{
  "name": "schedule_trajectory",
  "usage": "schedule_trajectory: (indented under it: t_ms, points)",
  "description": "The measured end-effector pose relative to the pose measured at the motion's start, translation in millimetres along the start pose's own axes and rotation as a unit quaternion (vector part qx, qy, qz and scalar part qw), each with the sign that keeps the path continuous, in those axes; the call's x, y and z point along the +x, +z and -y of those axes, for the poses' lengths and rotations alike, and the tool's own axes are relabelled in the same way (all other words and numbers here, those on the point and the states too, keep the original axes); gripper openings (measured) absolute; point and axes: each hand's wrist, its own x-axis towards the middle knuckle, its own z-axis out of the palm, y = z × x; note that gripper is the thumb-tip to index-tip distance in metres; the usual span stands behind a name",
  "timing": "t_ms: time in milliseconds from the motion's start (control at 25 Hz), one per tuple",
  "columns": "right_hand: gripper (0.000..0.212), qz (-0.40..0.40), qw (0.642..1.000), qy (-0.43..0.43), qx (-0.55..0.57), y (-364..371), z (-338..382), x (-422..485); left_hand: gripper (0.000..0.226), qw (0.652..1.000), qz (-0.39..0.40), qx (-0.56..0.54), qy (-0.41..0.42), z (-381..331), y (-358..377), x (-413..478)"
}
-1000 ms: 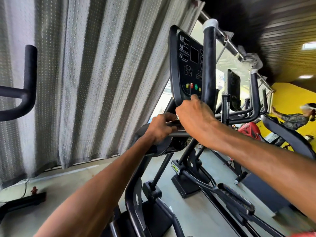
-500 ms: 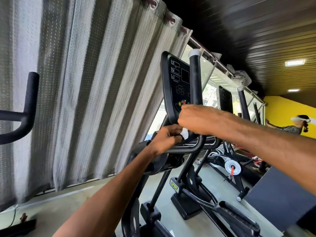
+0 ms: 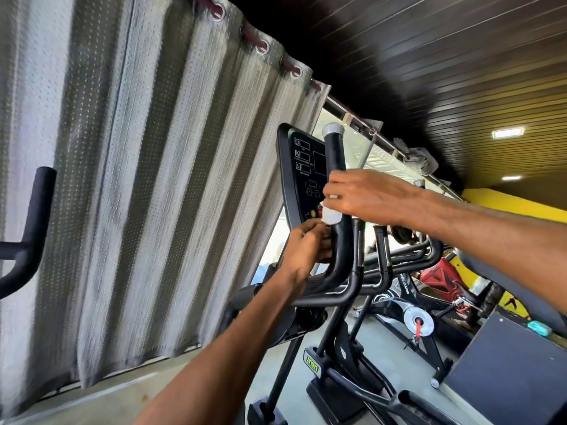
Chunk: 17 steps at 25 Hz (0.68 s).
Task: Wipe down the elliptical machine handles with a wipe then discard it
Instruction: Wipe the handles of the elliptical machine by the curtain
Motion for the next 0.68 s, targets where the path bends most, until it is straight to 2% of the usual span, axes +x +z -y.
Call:
schedule_trajectory:
  t_ms: [320,520,680]
  points:
    - [0.024,-0.04,0.997,0.005,-0.059,23.9,-54.4,24.5,0.018,0.998,-0.063,0.01,0.012,-27.3,17.1,34.0]
    - [0.033,-0.08,0.983,0.163,-0.011,27.2,-89.4,27.8,0.024,0.997,-0.066,0.029,0.031,-45.7,24.4,56.7]
    - [0.038,-0.126,0.971,0.197,0.043,37.3,-87.2,27.8,0.024,0.995,-0.073,0.052,0.04,-53.0,25.5,64.3]
